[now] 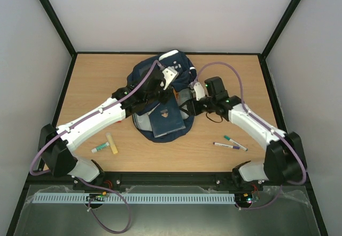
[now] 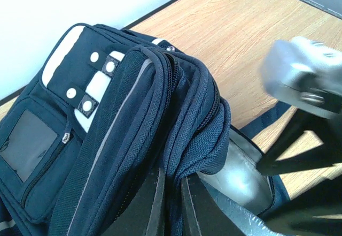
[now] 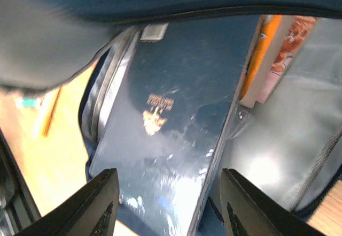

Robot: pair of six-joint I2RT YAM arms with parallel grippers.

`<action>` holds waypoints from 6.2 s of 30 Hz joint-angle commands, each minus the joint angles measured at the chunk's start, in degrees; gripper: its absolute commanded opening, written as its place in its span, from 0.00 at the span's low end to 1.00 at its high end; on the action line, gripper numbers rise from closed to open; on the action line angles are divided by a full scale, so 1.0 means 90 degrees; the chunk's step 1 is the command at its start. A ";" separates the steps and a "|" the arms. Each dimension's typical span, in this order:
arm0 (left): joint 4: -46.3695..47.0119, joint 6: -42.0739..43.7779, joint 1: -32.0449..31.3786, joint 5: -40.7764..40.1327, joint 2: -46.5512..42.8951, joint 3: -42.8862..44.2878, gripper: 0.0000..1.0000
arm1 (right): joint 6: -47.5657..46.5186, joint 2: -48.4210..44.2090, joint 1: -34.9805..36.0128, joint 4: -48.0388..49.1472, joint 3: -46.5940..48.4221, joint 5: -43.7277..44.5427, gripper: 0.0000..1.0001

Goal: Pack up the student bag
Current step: Place the book in the student bag, then zip the student bag at the center of the board.

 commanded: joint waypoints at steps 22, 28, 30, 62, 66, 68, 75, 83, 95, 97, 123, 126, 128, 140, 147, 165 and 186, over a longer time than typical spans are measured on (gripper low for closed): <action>0.0557 -0.0151 0.0063 0.0241 -0.0299 0.0084 0.03 | -0.5108 -0.0399 0.3333 -0.0816 -0.0368 0.3688 0.40; 0.0549 -0.0215 0.0209 0.0431 -0.0346 0.0119 0.02 | -0.5488 0.0045 0.3877 -0.0368 -0.0266 0.4242 0.46; 0.0554 -0.0216 0.0234 0.0454 -0.0369 0.0111 0.02 | -0.5564 0.0213 0.4026 -0.0262 -0.0228 0.4395 0.48; 0.0535 -0.0331 0.0269 0.0799 -0.0529 0.0150 0.02 | -0.5652 0.2052 0.3537 0.1667 0.0628 0.5879 0.22; 0.0535 -0.0335 0.0265 0.0835 -0.0539 0.0158 0.02 | -0.5458 0.2314 0.3476 0.1865 0.0771 0.5898 0.21; 0.0533 -0.0342 0.0267 0.0843 -0.0540 0.0155 0.02 | -0.5421 0.2456 0.3453 0.2064 0.0799 0.6001 0.20; 0.0535 -0.0331 0.0266 0.0847 -0.0567 0.0158 0.02 | -0.5101 0.2680 0.3231 0.3168 0.0769 0.6546 0.21; 0.0534 -0.0353 0.0269 0.0922 -0.0554 0.0157 0.02 | -0.5426 0.2935 0.3204 0.4268 0.0338 0.7223 0.20; 0.0525 -0.0351 0.0263 0.0939 -0.0542 0.0158 0.02 | -0.5010 0.2925 0.3186 0.3869 0.0320 0.6952 0.24; 0.0525 -0.0353 0.0263 0.0911 -0.0544 0.0157 0.02 | -0.4707 0.2587 0.3186 0.3172 0.0354 0.6595 0.27; 0.0505 -0.0155 -0.0263 0.0400 0.1381 0.0233 0.02 | -0.1080 -0.2269 -0.1622 -0.0443 -0.0475 0.0618 0.42; 0.0688 -0.0275 -0.0584 0.0354 0.1661 0.0183 0.02 | -0.0570 -0.2079 -0.2505 -0.0107 -0.0586 0.0387 0.41; 0.0782 -0.0380 -0.0806 0.0308 0.1911 0.0208 0.02 | -0.0596 -0.1955 -0.2730 -0.0049 -0.0560 0.0560 0.42; 0.0419 -0.0595 -0.2003 -0.0530 0.2970 0.1384 0.46 | -0.0981 -0.2447 -0.2851 0.0037 -0.1141 0.0468 0.43; 0.0834 -0.1306 -0.1934 -0.1308 0.1084 -0.0391 0.71 | -0.1250 -0.2421 -0.2855 -0.0055 -0.1266 -0.0171 0.45; 0.1731 -0.4375 0.2511 0.1115 -0.0911 -0.4043 0.50 | -0.1616 -0.1991 -0.2849 -0.0319 -0.1215 -0.1030 0.46; 0.3363 -0.4537 0.2603 0.2826 0.0669 -0.4266 0.34 | -0.1228 0.0759 -0.1610 -0.0725 -0.0162 -0.0042 0.46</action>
